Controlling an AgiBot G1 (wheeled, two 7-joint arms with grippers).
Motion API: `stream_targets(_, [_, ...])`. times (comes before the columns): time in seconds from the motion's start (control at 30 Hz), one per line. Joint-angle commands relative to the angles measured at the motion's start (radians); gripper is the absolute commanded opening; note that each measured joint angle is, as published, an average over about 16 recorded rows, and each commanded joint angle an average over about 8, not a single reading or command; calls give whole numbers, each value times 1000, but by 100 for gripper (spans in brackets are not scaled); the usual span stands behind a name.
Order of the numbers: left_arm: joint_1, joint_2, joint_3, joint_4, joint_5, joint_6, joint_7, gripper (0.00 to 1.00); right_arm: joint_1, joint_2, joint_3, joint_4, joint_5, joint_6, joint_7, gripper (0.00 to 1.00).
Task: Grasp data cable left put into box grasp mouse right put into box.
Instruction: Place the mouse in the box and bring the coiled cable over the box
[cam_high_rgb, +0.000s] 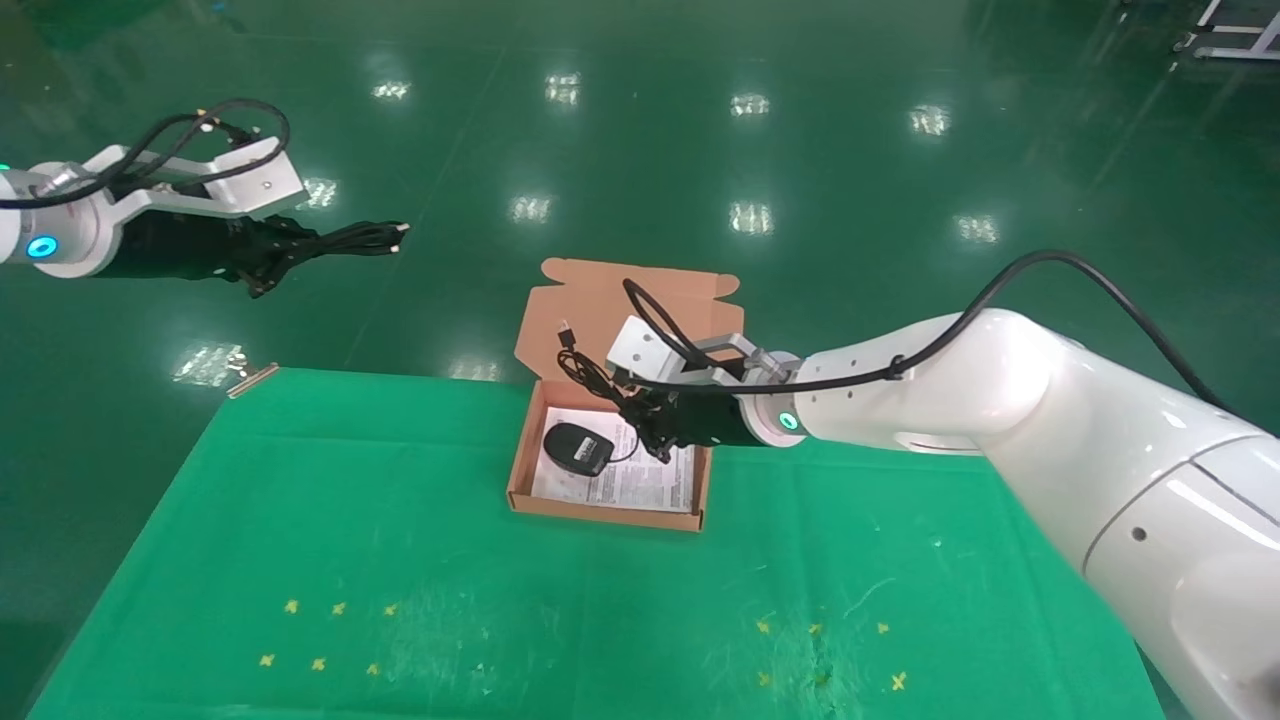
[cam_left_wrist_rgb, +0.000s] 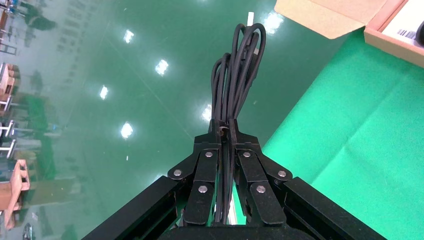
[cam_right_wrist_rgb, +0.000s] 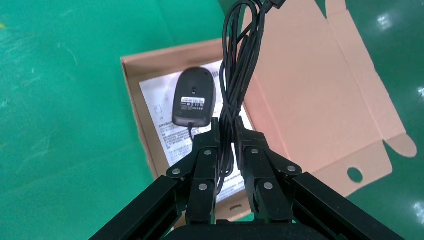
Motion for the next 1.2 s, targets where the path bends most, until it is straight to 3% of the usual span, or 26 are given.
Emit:
stream_targets(0.03, [3,-3,1,-10,3,1,-8,0,1,0,-14,4,12,10,-3,26])
stream_targets(0.23, [8,-7,3,-25,8,1,-20,0,5,0,-39,11,33,27,-19,99])
stream_targets(0.73, [25,-1,1,-36,-3,-2,-8,0,4,44,-36,51,39,24,-12,100])
stream_targets(0.93, [97,22,-13,-81,-59,-25,51,0,15,135,-39,96,28,18,10,100])
stream_targets(1.2, [209,89,-55,-97,-183,-89,204,0,41,284,-60,199,-22,5,94,100])
